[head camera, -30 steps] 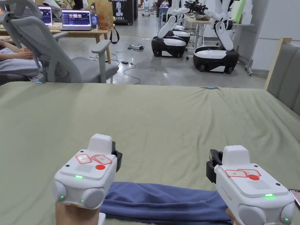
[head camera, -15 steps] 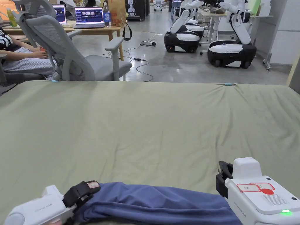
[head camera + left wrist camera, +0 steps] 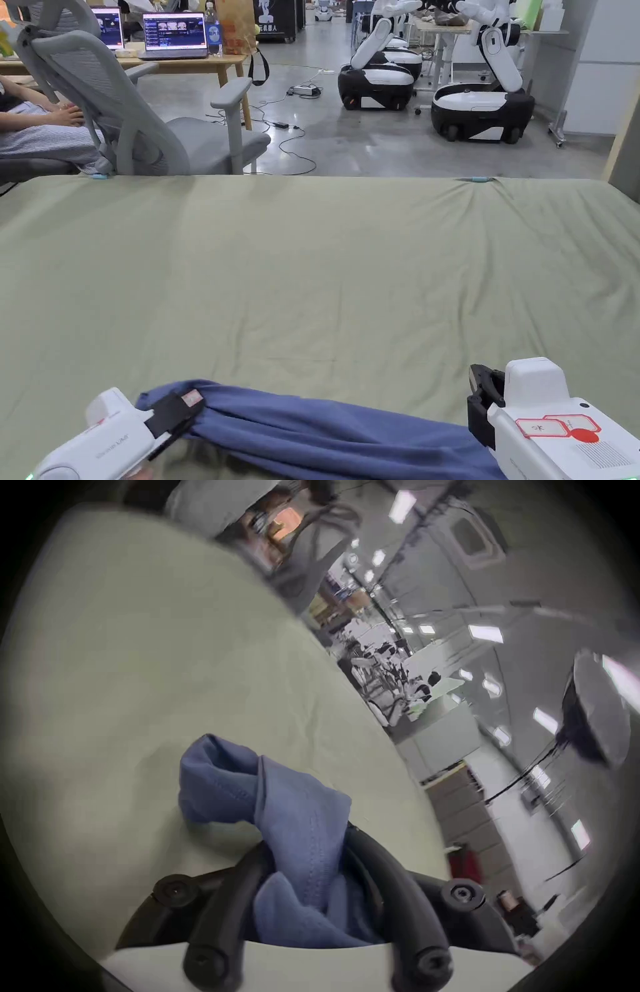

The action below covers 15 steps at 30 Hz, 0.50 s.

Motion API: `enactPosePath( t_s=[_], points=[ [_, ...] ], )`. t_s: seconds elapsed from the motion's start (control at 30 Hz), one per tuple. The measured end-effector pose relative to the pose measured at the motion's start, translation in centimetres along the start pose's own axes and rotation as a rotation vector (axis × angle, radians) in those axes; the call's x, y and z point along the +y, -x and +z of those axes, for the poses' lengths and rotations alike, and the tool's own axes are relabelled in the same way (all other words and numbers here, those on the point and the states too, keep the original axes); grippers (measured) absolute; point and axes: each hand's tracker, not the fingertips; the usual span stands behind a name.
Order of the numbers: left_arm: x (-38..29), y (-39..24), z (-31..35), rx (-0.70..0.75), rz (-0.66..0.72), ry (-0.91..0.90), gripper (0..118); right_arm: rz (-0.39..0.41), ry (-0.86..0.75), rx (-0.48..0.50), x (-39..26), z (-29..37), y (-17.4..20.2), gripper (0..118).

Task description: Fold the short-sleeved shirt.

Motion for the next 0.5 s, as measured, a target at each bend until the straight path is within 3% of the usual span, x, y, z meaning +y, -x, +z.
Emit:
enactPosePath(
  t_s=[0.13, 0.33, 0.5],
  points=[
    [1.7, -2.3, 2.0, 0.142, -0.319, -0.032, 11, -0.003, 0.002, 0.007, -0.1, 0.0, 0.2, 0],
    [-4.9, -14.8, 2.0, 0.126, -1.026, -0.044, 11, -0.003, -0.001, 0.012, -0.1, 0.4, 0.2, 0],
    [-14.1, -20.0, -3.4, 0.176, -1.323, 0.179, 10, -0.007, -0.008, 0.000, -0.8, 1.4, -0.7, 0]
  ],
)
